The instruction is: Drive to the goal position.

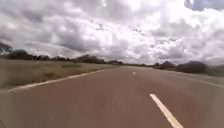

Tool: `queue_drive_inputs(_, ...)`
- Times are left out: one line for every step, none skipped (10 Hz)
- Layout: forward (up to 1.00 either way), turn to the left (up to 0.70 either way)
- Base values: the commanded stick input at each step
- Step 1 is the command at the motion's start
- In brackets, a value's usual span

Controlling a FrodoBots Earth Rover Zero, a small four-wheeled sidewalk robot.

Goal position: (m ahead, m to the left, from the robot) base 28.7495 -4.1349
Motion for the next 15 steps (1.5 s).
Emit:
queue_drive_inputs(1.0,0.0)
queue_drive_inputs(1.0,0.0)
queue_drive_inputs(1.0,0.0)
queue_drive_inputs(1.0,0.0)
queue_drive_inputs(1.0,0.0)
queue_drive_inputs(1.0,0.0)
queue_drive_inputs(1.0,0.0)
queue_drive_inputs(1.0,0.0)
queue_drive_inputs(1.0,0.0)
queue_drive_inputs(1.0,0.0)
queue_drive_inputs(1.0,0.0)
queue_drive_inputs(1.0,0.0)
queue_drive_inputs(1.0,0.0)
queue_drive_inputs(1.0,0.0)
queue_drive_inputs(1.0,0.0)
